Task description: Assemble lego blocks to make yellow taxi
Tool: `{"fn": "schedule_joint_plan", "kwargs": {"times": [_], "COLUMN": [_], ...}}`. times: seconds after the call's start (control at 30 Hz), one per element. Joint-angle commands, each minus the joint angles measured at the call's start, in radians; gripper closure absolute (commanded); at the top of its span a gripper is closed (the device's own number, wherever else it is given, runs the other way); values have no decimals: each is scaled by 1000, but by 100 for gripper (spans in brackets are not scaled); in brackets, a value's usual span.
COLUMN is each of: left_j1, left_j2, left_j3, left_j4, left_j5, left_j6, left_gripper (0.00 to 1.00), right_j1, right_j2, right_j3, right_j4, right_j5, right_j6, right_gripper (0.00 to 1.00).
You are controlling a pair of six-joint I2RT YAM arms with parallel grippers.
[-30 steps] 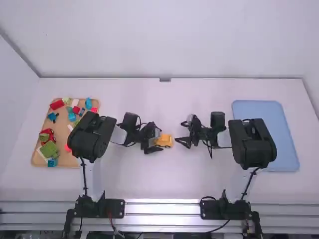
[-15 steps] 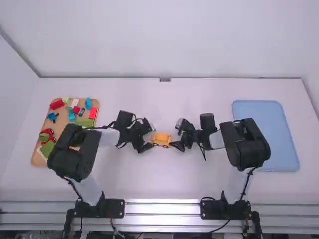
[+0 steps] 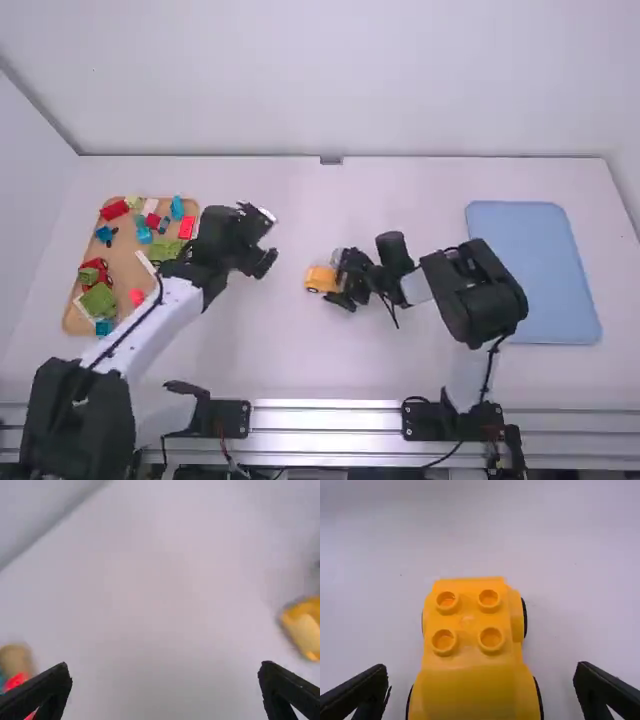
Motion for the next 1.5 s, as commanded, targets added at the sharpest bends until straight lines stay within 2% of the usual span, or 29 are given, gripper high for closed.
{"fn": "schedule_joint_plan", "kwargs": {"times": [0.0,0.1,0.13,0.27,0.3,0.33,0.37,0.4,0.43,0.5,0.53,0.57,0.73,0.77,0.83,0.93,1.07,1.2,1.3,1.37,1.47], "left_j1": [17,18,11,12,11,11,11,11,11,13,13,11,11,13,11,11,11,13,11,11,12], "left_j2": [-42,-47,-47,-47,-47,-47,-47,-47,-47,-47,-47,-47,-47,-47,-47,-47,-47,-47,-47,-47,-47], "left_j3": [-4,-4,-4,-4,-4,-4,-4,-4,-4,-4,-4,-4,-4,-4,-4,-4,-4,-4,-4,-4,-4], "left_j4": [2,18,20,24,31,42,43,55,65,88,92,109,151,166,175,173,150,144,148,148,145], "left_j5": [-301,-425,-527,-593,-592,-589,-590,-590,-590,-583,-580,-553,-377,-260,-167,61,262,336,335,335,320], "left_j6": [-298,-430,-520,-583,-583,-583,-583,-583,-583,-582,-582,-582,-452,-364,-300,-123,24,70,70,74,73], "left_gripper": [1,1,1,1,1,1,1,1,1,1,1,1,1,1,1,1,1,1,1,1,1], "right_j1": [35,55,69,73,73,73,73,75,74,72,72,73,53,35,19,-38,-133,-243,-361,-418,-543], "right_j2": [43,75,108,135,135,135,135,134,133,132,132,130,81,37,-2,-113,-241,-315,-344,-346,-343], "right_j3": [49,83,118,166,174,186,188,195,200,207,208,216,242,257,271,300,309,307,307,307,306], "right_j4": [-1,-5,-5,-42,-55,-68,-70,-82,-88,-88,-87,-88,-165,-249,-328,-527,-698,-758,-778,-786,-793], "right_j5": [65,75,84,83,83,83,83,83,82,72,69,60,91,125,156,256,375,510,595,603,611], "right_j6": [14,18,47,55,55,50,47,34,28,29,29,29,75,93,87,75,75,165,256,266,309], "right_gripper": [2,2,2,0,3,16,21,39,47,55,56,60,60,60,60,62,62,62,62,62,62]}}
